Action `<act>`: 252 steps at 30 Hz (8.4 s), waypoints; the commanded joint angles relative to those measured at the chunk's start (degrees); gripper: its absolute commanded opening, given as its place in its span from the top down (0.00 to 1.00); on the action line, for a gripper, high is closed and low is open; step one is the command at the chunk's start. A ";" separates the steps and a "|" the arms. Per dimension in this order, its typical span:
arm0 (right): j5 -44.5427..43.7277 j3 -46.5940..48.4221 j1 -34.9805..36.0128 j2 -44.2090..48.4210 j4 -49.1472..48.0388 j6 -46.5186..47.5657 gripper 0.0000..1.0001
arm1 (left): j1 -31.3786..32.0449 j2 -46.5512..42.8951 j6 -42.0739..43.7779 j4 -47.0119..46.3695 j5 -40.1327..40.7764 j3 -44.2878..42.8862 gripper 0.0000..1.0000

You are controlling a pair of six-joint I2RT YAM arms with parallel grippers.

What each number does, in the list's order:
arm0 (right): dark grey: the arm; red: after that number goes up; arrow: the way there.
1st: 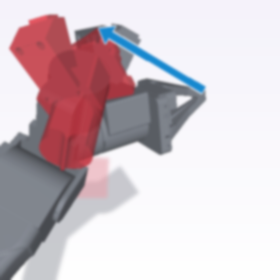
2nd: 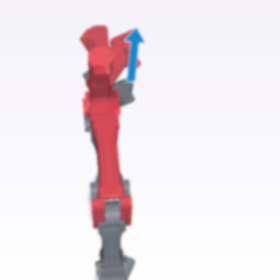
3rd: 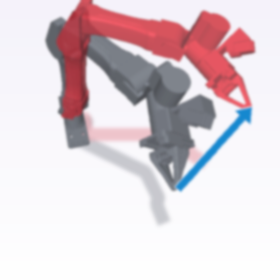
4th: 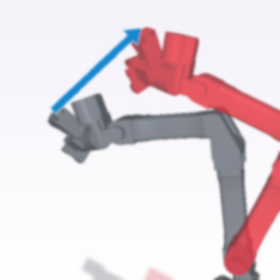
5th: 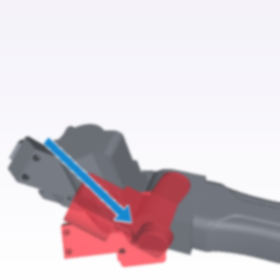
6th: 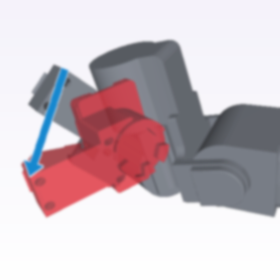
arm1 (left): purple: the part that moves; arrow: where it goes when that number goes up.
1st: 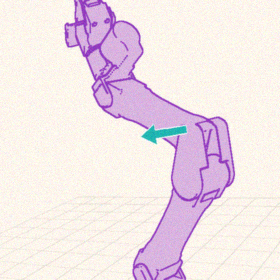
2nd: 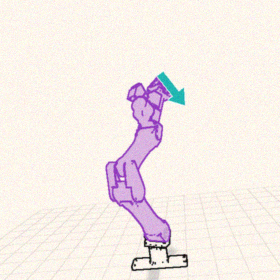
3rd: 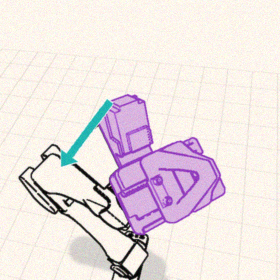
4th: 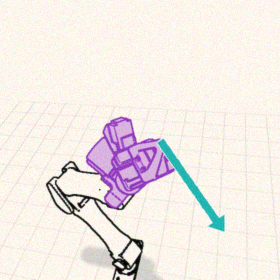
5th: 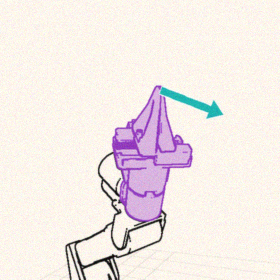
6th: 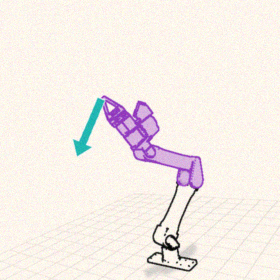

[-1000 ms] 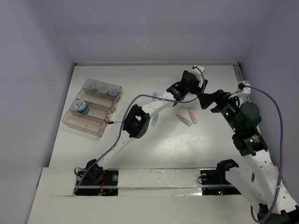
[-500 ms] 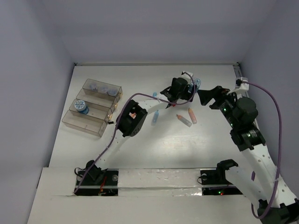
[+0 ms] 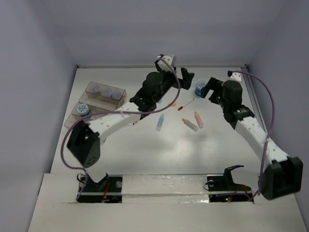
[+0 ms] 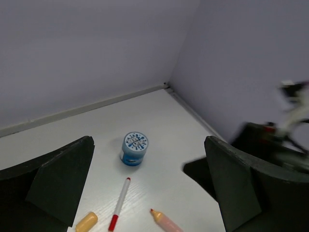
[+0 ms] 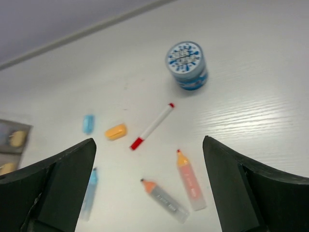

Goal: Sort the stationery into containers
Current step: Pick up the stationery from the center of the board, then place the stationery in the storage box, then pick up the pen from the center of the board, then place the pen in the storage box.

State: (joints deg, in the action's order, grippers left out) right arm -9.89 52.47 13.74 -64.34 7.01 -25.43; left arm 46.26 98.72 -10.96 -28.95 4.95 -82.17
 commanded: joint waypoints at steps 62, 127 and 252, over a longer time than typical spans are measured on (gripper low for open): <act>4.25 51.07 12.26 -42.54 7.50 12.78 0.57 | -1.69 -95.38 0.59 38.70 36.53 42.44 0.01; 15.52 86.14 44.36 -76.83 2.49 13.65 0.17 | -4.60 -94.67 -0.38 38.70 32.40 42.53 0.01; 23.34 74.45 50.60 -75.59 -10.43 14.18 0.33 | -6.71 -96.43 -0.90 38.79 31.70 42.44 0.01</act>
State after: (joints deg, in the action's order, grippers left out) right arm 15.20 127.52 63.86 -145.12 1.63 -10.92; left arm 40.14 2.31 -12.14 12.25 37.50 -39.70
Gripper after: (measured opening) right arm 0.661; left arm 0.989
